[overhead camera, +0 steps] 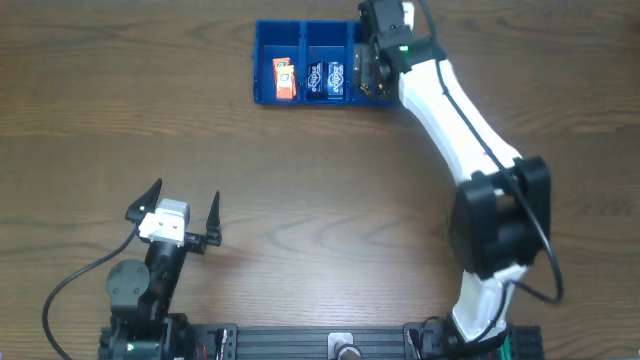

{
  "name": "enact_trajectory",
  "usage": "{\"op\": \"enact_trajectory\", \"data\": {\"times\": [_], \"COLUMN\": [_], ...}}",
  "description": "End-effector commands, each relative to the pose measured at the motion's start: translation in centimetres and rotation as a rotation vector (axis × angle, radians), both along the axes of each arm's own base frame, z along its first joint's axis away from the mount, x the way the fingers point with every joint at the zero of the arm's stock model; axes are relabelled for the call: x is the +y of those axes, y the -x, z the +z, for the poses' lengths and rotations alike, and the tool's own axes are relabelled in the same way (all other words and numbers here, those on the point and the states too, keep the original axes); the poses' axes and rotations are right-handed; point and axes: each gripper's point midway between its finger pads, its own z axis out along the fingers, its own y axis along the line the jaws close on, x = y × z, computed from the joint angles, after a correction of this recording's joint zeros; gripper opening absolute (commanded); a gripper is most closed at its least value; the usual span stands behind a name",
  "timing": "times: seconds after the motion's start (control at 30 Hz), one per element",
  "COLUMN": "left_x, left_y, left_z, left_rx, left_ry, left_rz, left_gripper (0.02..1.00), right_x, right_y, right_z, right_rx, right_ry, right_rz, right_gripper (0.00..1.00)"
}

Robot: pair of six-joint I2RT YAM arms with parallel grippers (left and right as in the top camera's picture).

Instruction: Sort Candies Into Trays

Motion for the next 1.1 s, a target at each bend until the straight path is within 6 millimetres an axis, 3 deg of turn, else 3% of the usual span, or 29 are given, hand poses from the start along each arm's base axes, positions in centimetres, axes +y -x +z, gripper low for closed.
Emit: {"op": "enact_trajectory", "data": {"times": [0.03, 0.23, 0.4, 0.53, 0.83, 1.1], "left_x": [-0.3, -0.3, -0.3, -0.3, -0.3, -0.3], "left_y": [0.2, 0.2, 0.2, 0.2, 0.2, 0.2], "left_z": [-1.7, -1.7, -1.7, -1.7, -1.7, -1.7], "left_rx": [0.052, 0.052, 0.052, 0.052, 0.052, 0.052], "left_ry": [-0.005, -0.005, -0.005, -0.005, -0.005, -0.005], "left_rz": [-0.019, -0.019, -0.019, -0.019, -0.019, -0.019], "left_gripper": [0.998, 0.998, 0.998, 0.998, 0.998, 0.998], "right_x": [-1.4, -4.5, -8.0, -10.3, -13.2, -13.0], "right_y": [2.0, 3.9, 5.4, 7.3, 12.2, 16.3], "right_z": [6.5, 8.9, 9.4, 8.9, 6.6, 4.5], "right_rx": [-0.088, -0.082, -0.099, -0.113, -0.159, -0.265], "right_ry": [-0.014, -0.021, -0.028, -0.047, -0.055, -0.102], "right_rz": [-0.002, -0.017, -0.085, -0.123, -0.177, -0.155], "right_gripper": [1.0, 1.0, 1.0, 1.0, 1.0, 1.0]}}
